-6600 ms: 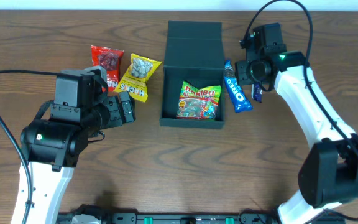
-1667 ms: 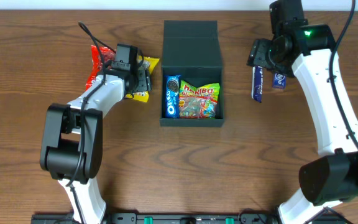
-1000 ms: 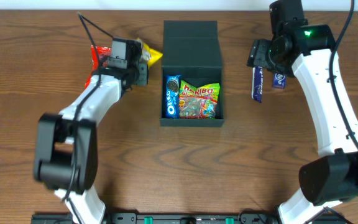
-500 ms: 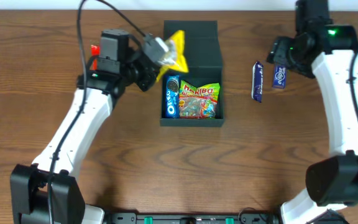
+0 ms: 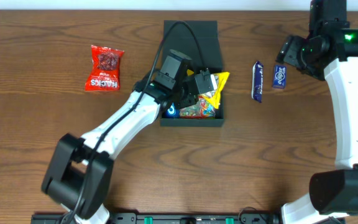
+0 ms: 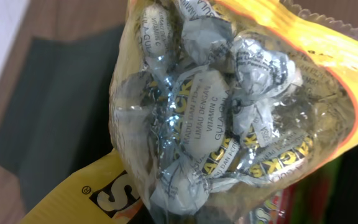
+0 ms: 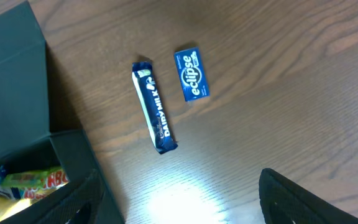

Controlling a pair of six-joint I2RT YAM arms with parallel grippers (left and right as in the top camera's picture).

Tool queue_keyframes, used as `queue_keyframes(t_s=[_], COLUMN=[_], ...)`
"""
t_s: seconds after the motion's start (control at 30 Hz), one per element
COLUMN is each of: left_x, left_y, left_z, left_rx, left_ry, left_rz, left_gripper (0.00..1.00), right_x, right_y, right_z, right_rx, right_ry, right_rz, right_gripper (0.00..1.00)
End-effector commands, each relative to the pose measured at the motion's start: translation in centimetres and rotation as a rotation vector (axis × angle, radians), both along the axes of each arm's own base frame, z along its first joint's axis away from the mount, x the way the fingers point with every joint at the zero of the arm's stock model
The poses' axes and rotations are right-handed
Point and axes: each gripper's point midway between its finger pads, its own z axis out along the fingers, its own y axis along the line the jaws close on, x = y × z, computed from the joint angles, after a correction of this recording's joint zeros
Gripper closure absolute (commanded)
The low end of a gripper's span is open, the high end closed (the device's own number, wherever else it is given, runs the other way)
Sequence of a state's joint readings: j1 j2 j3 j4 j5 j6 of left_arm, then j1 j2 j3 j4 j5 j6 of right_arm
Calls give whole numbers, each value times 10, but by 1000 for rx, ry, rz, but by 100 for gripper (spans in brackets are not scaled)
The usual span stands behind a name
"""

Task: Pack container
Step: 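Carry the yellow bag into the box and release it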

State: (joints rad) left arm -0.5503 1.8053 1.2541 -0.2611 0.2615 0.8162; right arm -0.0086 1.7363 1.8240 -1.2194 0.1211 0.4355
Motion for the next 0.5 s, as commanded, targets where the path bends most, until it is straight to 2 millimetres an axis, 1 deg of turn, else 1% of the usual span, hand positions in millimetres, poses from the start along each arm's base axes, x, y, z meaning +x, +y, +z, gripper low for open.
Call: queue_keyframes(t_s=[0.0, 0.23, 0.33, 0.43, 0.47], left_x=[5, 10, 18, 19, 19], left_y=[2, 2, 4, 2, 2], left_z=[-17, -42, -49, -57, -58], left_rx=[41, 65, 78, 79, 80], left_ry=[2, 24, 10, 14, 16], left_rz=[4, 11, 38, 37, 37], left_gripper=[94, 94, 94, 94, 92], right_x=[-2, -2, -2, -2, -2], right_y=[-4, -4, -4, -4, -4], right_z=[6, 6, 6, 6, 6], right_rx=[-9, -11, -11, -11, -11], right_ry=[-10, -11, -10, -10, -10], right_rz=[5, 8, 8, 8, 8], right_gripper=[20, 19, 19, 19, 19])
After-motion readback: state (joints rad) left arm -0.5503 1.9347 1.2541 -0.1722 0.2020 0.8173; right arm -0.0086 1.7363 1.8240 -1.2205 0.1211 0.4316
